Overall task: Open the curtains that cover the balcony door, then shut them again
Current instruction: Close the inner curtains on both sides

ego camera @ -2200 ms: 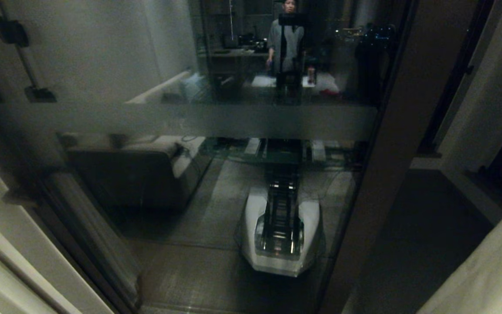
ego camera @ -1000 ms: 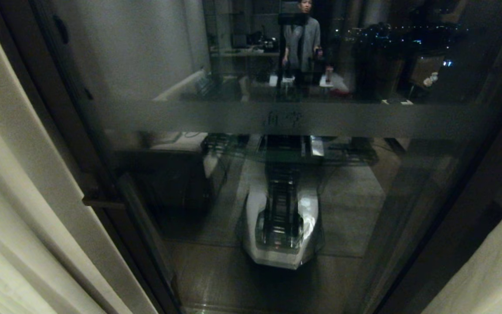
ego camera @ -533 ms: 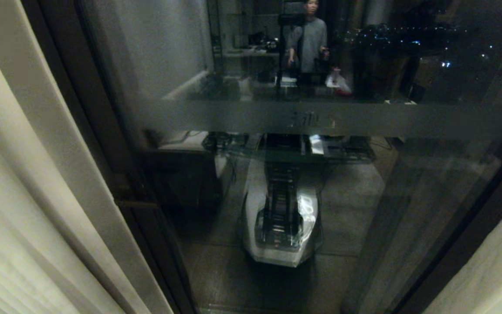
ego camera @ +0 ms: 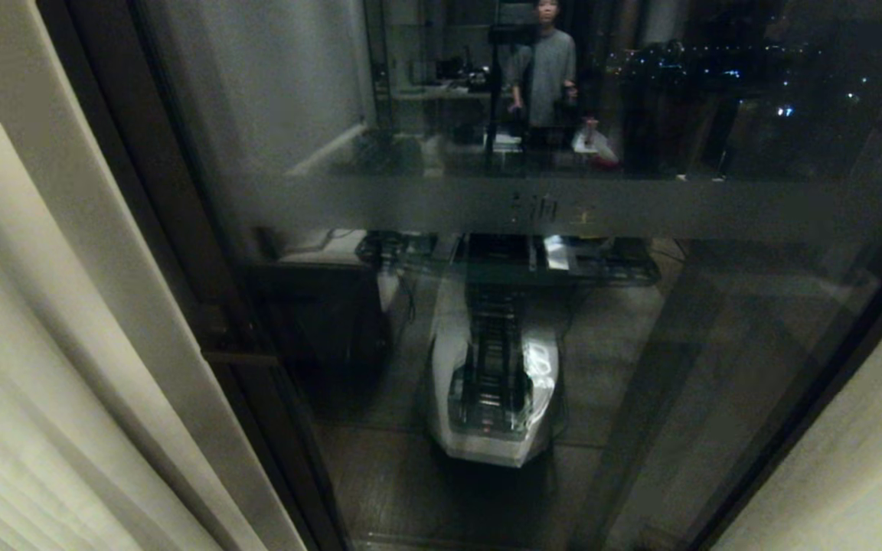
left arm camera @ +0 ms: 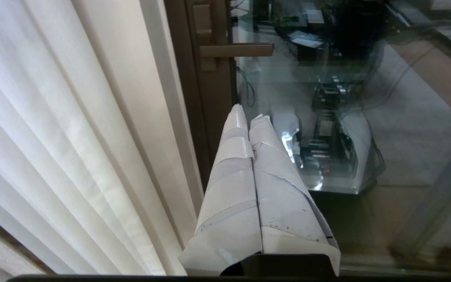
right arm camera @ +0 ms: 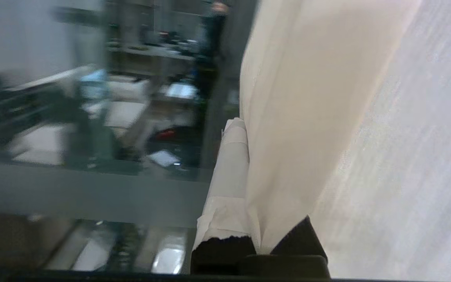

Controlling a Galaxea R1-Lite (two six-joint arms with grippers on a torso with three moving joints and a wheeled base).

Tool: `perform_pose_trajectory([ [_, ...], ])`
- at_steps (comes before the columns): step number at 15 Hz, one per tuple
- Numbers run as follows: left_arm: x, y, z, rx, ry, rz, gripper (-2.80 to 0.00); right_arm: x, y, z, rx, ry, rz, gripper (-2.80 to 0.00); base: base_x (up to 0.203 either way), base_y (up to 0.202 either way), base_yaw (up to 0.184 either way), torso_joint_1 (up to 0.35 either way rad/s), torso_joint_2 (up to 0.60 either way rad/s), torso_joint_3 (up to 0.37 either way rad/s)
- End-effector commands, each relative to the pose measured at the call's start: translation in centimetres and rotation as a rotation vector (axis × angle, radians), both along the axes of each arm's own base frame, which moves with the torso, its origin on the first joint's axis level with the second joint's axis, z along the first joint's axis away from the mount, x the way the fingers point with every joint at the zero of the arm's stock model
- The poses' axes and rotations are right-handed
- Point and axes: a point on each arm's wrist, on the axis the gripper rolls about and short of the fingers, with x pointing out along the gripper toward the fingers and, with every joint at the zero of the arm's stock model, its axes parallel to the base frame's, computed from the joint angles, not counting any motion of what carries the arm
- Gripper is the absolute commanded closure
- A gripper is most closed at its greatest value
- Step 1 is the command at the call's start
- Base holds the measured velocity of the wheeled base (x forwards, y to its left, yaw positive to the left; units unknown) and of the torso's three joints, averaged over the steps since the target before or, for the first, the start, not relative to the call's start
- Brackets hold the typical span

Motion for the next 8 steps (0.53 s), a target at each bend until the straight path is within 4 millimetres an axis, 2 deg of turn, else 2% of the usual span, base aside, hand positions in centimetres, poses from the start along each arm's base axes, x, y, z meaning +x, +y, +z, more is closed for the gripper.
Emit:
perform_pose_trajectory([
  [1, 0.0, 0.0, 0.0, 0.001, 0.0, -0.001, 0.0, 0.4, 1.0, -0.1, -0.031, 0.006, 0.062, 0.0, 0.0, 0.0, 0.0, 0.0, 0.0, 0.0],
  [8, 0.0, 0.0, 0.0, 0.001, 0.0, 0.0, 0.0, 2.0, 3.8, -1.4, -0.044, 0.059, 0.189, 0.0, 0.0, 0.0, 0.0, 0.0, 0.0, 0.0],
])
